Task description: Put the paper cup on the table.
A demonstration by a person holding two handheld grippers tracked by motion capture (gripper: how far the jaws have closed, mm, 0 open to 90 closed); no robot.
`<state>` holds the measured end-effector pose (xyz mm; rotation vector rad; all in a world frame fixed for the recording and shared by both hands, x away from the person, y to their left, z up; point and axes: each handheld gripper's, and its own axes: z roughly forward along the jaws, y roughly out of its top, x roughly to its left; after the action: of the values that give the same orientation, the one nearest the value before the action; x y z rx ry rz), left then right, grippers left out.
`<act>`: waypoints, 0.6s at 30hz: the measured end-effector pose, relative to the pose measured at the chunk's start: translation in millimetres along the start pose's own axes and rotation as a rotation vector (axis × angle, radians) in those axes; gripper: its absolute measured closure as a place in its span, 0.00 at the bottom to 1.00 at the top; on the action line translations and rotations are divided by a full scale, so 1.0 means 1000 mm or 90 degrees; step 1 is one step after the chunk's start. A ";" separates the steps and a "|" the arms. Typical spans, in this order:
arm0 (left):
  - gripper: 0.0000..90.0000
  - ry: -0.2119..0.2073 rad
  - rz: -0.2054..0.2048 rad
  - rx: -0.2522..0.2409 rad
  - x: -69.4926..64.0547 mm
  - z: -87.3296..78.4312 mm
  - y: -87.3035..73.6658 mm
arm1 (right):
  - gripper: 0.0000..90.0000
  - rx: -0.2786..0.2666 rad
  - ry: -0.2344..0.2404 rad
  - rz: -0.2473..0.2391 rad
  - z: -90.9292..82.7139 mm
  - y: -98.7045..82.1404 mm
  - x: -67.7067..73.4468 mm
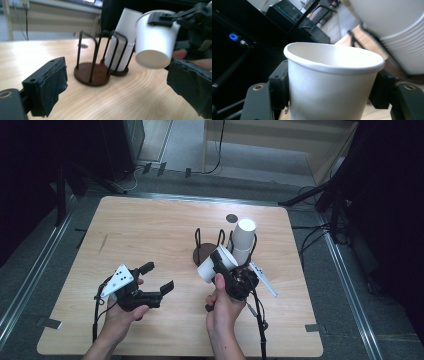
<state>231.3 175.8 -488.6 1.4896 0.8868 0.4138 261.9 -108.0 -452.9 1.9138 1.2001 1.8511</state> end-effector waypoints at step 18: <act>0.00 0.076 0.008 0.031 0.010 -0.023 -0.005 | 0.35 -0.056 0.004 -0.319 -0.012 0.003 -0.007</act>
<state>219.5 198.6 -492.2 1.5278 0.9885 0.4983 252.9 -118.9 -453.9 1.3942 1.4134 1.6071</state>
